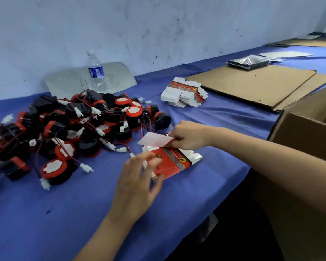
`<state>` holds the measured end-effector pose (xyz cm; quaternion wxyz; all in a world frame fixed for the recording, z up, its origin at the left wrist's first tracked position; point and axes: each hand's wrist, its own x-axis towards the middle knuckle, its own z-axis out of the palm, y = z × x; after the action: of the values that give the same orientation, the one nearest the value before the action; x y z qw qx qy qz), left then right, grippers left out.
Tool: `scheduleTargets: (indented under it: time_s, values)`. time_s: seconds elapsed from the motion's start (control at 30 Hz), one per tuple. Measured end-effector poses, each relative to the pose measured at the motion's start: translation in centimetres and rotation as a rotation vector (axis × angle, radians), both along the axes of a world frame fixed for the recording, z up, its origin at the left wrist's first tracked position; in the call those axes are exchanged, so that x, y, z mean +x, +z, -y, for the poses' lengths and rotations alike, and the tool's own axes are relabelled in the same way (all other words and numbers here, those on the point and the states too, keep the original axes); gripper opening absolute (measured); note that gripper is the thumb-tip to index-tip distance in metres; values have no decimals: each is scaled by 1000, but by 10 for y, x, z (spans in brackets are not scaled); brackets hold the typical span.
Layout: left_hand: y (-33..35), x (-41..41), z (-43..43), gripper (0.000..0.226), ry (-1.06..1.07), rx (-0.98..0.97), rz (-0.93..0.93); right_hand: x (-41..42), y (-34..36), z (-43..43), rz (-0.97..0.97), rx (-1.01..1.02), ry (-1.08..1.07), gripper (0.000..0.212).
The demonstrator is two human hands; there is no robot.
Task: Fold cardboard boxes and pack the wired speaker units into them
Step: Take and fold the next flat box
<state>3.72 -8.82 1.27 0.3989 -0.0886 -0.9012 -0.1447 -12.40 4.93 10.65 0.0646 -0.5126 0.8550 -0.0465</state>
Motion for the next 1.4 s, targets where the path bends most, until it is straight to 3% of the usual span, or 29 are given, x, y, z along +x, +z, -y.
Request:
scheduleTargets:
  time_s: [0.13, 0.4, 0.6, 0.7, 0.77, 0.83, 1.0, 1.07, 1.13, 1.2, 1.3, 1.4]
  values:
    - [-2, -19, -27, 33, -62, -257, 120, -3, 2, -3, 150, -118, -77, 35]
    - [-6, -27, -39, 39, 22, -231, 217, -15, 23, -17, 274, -571, -238, 14]
    - [-4, -22, -43, 40, 35, -224, 240, -12, 24, -14, 500, -974, -411, 26]
    - [-4, -21, -44, 39, 24, -194, 236, -7, 10, -8, 581, -1049, -472, 19]
    - [-4, -21, -44, 38, 23, -177, 242, -7, 9, -6, 593, -1041, -510, 19]
    - [-5, -22, -45, 38, 31, -167, 237, -13, 14, -9, 433, -963, -524, 26]
    - [-8, -22, -45, 33, 34, -141, 243, -29, 45, -31, -271, -361, -440, 19]
    - [-8, -20, -44, 31, 45, -135, 286, -33, 55, -37, -263, -202, -437, 25]
    - [-8, -20, -40, 37, -8, -3, 341, -34, 57, -40, -18, -305, -467, 25]
    - [-6, -17, -35, 45, -109, 338, 430, -31, 45, -33, 191, -535, -502, 25]
    - [4, -14, -22, 57, -219, 858, 340, -20, 20, -9, 360, -726, -525, 24]
    - [9, -10, -9, 63, -203, 1079, 277, -2, -6, 22, 424, -840, -474, 23]
